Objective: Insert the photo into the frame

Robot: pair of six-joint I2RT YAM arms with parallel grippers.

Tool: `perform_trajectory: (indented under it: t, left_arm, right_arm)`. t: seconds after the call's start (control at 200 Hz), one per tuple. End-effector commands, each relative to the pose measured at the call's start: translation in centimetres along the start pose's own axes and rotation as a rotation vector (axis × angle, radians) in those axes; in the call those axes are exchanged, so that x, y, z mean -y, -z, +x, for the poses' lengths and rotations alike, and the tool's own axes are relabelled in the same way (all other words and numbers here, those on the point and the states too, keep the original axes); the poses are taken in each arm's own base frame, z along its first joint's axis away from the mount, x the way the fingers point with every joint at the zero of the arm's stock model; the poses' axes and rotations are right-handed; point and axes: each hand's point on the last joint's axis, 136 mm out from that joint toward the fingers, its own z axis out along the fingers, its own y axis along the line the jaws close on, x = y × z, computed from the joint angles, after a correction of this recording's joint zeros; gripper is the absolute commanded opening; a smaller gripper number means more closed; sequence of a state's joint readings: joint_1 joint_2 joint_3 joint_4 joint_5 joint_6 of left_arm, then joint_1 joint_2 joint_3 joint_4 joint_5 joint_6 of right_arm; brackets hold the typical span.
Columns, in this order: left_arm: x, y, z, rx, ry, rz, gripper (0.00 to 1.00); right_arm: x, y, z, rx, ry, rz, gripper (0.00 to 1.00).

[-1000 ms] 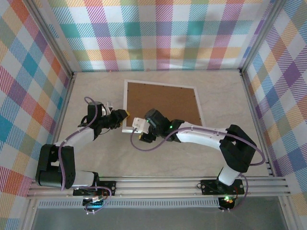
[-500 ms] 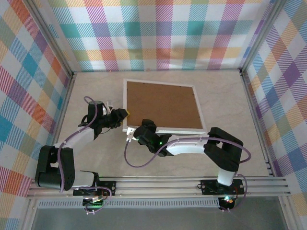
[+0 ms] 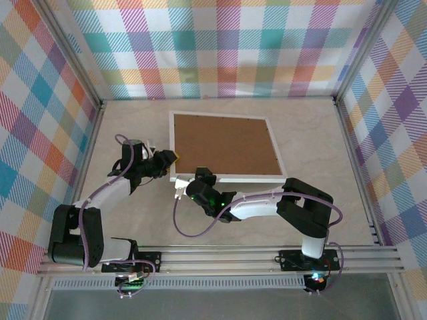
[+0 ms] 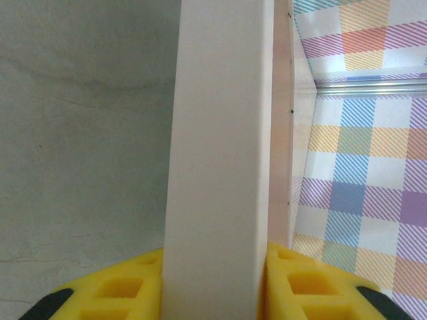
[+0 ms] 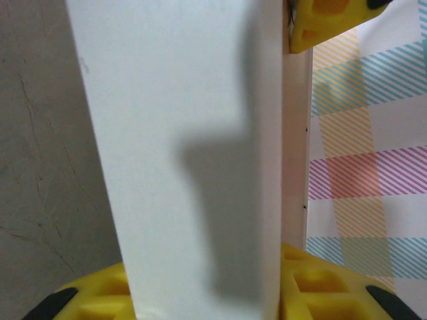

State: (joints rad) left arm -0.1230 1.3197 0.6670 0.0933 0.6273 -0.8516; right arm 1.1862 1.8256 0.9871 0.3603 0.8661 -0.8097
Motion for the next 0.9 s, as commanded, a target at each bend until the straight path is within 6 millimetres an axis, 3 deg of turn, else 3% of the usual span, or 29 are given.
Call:
perform_trajectory:
  t: [0.0, 0.125, 0.195, 0.39, 0.545, 0.715, 0.895]
  left_arm:
    - [2.3, 0.6, 0.1, -0.022, -0.005, 0.040, 0.49]
    - [2.7, 0.7, -0.8, -0.018, -0.016, 0.029, 0.85]
    - [2.7, 1.4, -1.6, 0.002, -0.021, 0.020, 1.00]
    - [2.7, 5.8, -5.0, 0.135, -0.018, 0.020, 1.00]
    - [1.2, 8.8, -6.9, 0.236, 0.040, 0.015, 1.00]
    - [-1.2, 9.2, -7.8, 0.284, 0.123, 0.019, 1.00]
    - [-2.5, 8.4, -7.6, 0.277, 0.139, 0.016, 1.00]
  right_arm:
    - [0.7, 0.0, -0.7, 0.022, -0.082, -0.013, 0.03]
    - [2.5, 0.7, -1.4, 0.039, -0.116, -0.002, 0.00]
    - [3.5, 0.9, -1.7, 0.039, -0.141, -0.005, 0.00]
    - [6.8, 0.9, -2.0, 0.026, -0.234, -0.012, 0.00]
    - [10.5, 1.3, -2.8, 0.066, -0.367, 0.018, 0.00]
    - [14.4, 2.2, -5.6, 0.176, -0.476, 0.078, 0.00]
    - [18.4, 3.8, -8.5, 0.327, -0.578, 0.132, 0.00]
